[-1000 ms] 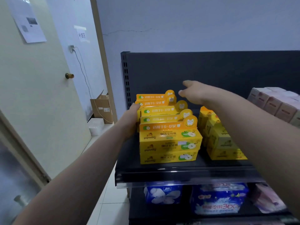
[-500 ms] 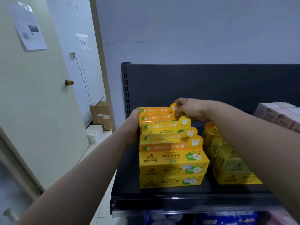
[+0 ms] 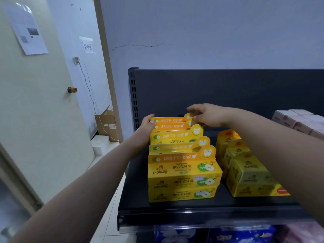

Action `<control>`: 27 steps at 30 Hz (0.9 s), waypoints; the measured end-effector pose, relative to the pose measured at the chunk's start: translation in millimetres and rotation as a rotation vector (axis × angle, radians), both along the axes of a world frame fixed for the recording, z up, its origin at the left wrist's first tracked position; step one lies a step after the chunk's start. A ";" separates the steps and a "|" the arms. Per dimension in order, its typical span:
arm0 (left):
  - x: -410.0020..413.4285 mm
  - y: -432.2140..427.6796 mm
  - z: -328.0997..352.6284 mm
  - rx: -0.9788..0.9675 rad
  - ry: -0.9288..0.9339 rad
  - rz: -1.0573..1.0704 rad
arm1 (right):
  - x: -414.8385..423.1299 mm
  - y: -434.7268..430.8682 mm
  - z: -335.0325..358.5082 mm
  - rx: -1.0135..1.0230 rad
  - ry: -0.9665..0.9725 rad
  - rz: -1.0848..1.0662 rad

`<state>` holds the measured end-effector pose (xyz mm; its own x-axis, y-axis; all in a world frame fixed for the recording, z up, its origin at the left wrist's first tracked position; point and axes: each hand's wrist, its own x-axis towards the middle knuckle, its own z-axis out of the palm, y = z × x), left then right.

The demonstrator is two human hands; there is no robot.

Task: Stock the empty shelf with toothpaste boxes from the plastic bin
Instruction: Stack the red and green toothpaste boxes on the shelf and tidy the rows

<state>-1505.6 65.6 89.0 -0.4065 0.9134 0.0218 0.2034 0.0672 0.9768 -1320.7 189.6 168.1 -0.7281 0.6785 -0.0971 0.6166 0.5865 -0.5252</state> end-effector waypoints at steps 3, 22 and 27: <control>3.0 0.1 0.9 0.003 -0.101 -0.014 | 1.2 -1.2 -0.5 -0.068 0.038 -0.028; 21.0 -66.2 -8.3 0.137 -0.018 -0.062 | 39.4 -57.7 13.2 0.143 0.013 0.184; 35.2 -114.7 -19.3 -0.019 0.230 -0.426 | 64.8 -91.5 9.4 0.127 -0.184 0.316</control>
